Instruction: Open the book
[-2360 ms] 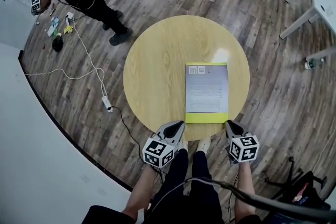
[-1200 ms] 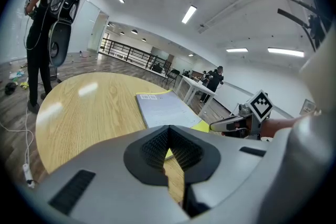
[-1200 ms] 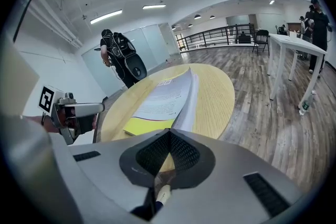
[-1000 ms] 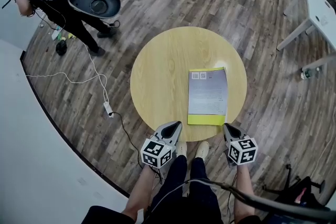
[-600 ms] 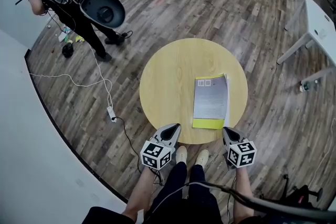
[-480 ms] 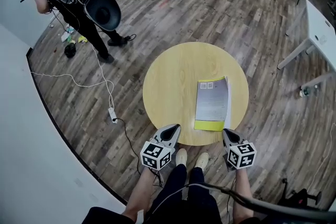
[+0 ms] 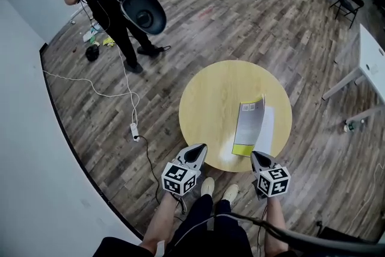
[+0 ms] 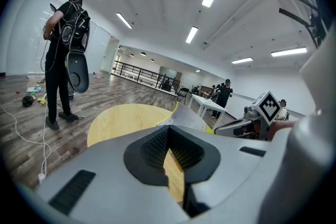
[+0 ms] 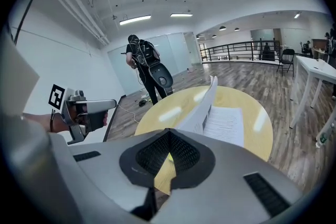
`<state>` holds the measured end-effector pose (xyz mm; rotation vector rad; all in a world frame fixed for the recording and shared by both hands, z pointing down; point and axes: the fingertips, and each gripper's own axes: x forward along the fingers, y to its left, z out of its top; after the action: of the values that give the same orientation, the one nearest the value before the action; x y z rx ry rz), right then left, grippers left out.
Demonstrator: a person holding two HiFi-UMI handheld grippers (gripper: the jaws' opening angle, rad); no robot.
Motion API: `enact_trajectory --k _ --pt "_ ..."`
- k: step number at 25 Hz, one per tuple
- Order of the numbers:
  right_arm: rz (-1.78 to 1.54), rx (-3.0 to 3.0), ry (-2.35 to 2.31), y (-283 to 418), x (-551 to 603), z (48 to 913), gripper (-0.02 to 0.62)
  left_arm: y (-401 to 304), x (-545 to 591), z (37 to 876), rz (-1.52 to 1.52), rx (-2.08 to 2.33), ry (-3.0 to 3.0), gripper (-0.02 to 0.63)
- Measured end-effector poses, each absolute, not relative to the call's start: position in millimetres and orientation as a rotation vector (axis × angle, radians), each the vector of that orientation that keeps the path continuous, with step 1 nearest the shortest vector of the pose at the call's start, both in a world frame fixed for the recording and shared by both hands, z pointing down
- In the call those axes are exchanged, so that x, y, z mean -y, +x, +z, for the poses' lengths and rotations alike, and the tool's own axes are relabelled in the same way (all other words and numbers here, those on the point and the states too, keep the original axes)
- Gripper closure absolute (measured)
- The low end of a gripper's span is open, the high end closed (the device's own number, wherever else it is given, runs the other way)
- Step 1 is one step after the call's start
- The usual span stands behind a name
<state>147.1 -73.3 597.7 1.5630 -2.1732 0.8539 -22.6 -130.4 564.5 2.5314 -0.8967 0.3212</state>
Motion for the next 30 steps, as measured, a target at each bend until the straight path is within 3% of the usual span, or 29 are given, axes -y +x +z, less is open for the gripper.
enact_trajectory --k 30 --pt "0.862 2.257 1.144 6 129 646 0.592 -141 146 604 0.281 1.132 2.341 0.607"
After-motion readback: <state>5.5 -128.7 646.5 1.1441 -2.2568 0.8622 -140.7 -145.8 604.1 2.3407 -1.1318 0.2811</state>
